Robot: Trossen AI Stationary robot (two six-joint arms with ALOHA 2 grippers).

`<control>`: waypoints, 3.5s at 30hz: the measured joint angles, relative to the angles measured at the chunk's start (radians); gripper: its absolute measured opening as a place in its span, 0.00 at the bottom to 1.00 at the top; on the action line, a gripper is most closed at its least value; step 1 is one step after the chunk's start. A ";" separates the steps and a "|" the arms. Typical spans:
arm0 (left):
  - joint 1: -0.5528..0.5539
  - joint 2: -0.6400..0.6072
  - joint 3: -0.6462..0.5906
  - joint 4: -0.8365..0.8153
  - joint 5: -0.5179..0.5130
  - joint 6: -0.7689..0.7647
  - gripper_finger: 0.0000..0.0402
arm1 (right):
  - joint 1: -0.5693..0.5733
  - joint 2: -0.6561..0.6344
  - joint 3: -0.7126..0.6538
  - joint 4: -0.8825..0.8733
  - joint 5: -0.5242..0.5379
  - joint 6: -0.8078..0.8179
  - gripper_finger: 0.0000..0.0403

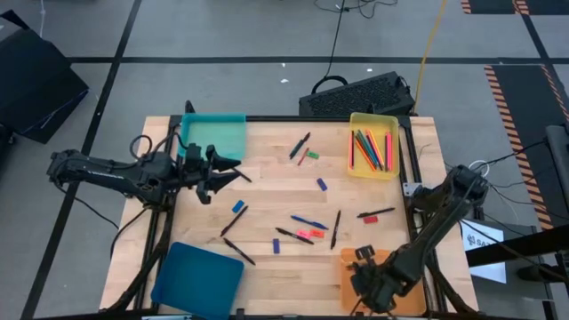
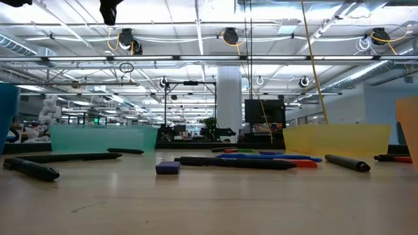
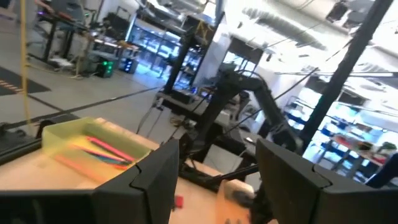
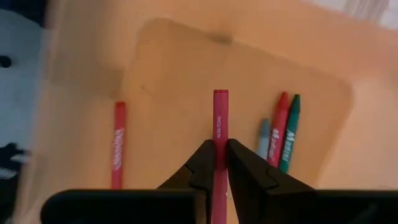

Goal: Sort crayons/erasers/pens/pencils in bins
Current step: Put the red crayon into the orange bin, then put the red crayon into the orange

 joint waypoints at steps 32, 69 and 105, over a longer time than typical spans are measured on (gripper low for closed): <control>-0.013 -0.047 0.000 -0.136 0.232 0.063 0.54 | -0.817 0.149 0.345 0.370 0.249 -0.324 0.55; 0.049 -0.097 0.000 -0.133 0.025 0.107 0.54 | -1.138 0.493 0.377 0.125 0.443 0.704 0.56; 0.037 -0.097 0.000 -0.145 0.054 0.103 0.54 | -1.291 0.387 0.197 0.291 0.041 -0.508 0.32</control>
